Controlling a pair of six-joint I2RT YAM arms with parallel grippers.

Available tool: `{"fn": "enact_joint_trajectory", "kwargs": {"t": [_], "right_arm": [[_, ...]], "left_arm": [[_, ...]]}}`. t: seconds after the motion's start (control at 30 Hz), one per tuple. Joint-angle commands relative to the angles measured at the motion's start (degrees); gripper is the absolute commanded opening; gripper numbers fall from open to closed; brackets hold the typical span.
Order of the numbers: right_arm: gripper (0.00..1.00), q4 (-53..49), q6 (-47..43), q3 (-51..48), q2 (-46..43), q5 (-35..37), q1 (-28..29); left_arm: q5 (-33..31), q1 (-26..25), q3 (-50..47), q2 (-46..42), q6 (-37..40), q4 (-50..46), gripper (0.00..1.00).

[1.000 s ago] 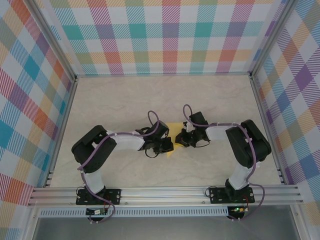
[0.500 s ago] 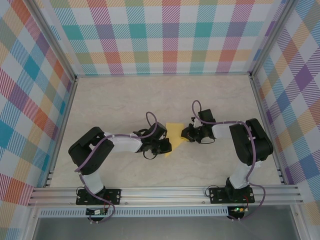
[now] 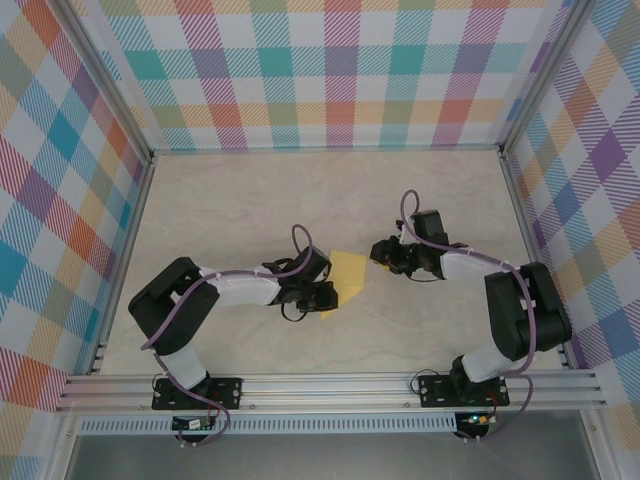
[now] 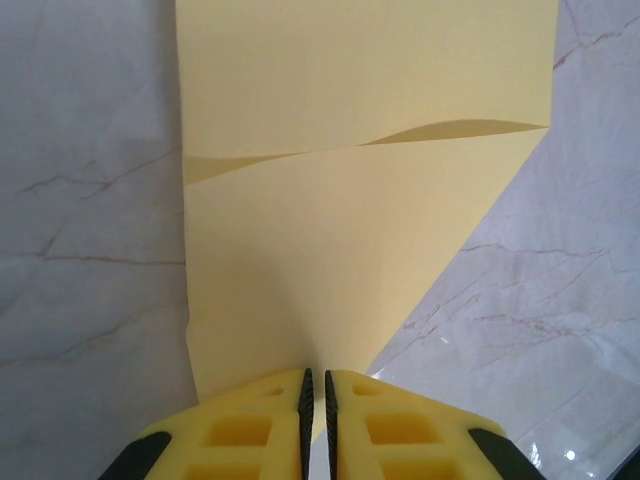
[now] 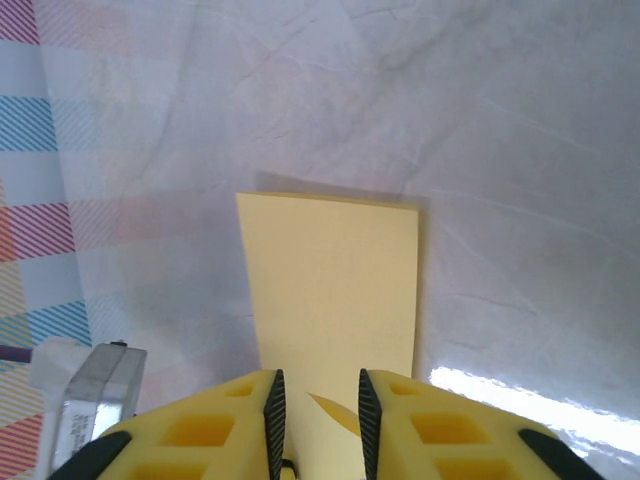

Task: Fold a paper plane with a square sheet of paper (pick it up from the middle)
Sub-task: Third fold the triangle at the center of the table.

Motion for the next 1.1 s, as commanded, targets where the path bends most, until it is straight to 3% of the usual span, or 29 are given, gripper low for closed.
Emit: {"fn": "enact_joint_trajectory", "kwargs": {"t": [0.0, 0.1, 0.33, 0.4, 0.47, 0.67, 0.73, 0.83, 0.93, 1.07], "right_arm": [[0.35, -4.6, -1.6, -1.3, -3.8, 0.4, 0.2], [0.49, -7.3, -1.7, -1.6, -7.0, 1.8, 0.2], [0.66, -14.3, -2.9, 0.1, -14.4, 7.5, 0.1], [0.87, -16.2, -3.3, 0.8, -16.9, 9.8, 0.1], [0.94, -16.9, -3.6, 0.9, -19.2, 12.0, 0.2], [0.98, -14.2, -6.7, -1.1, -22.1, 16.2, 0.2], [0.97, -17.9, -6.3, 0.1, -19.8, 17.6, 0.1], [0.96, -21.0, -6.6, 2.9, -15.3, 11.7, 0.0], [0.85, -13.3, -3.1, 1.0, -9.7, 0.3, 0.1], [0.81, -8.8, 0.0, -0.8, -5.7, -2.5, 0.1]], "left_arm": [[-1.3, -0.5, 2.4, -2.4, 3.0, -6.3, 0.16], [-2.2, -0.4, 4.7, -3.7, 3.7, -7.8, 0.18], [-7.6, -0.2, 7.2, -5.8, 3.0, -11.1, 0.23], [-10.1, -0.3, 7.0, -7.0, 2.1, -11.3, 0.27], [-12.3, -0.3, 6.2, -8.1, 1.5, -10.7, 0.31], [-17.8, -0.2, 6.0, -9.4, -0.5, -11.2, 0.37], [-18.0, -0.3, 6.4, -8.9, -1.1, -11.1, 0.39], [-16.9, -0.2, 8.9, -6.4, -1.3, -12.2, 0.39], [-17.7, -0.3, 11.4, -3.7, -1.8, -14.2, 0.37], [-19.8, -0.3, 14.0, -1.5, -1.3, -17.2, 0.34]]}}
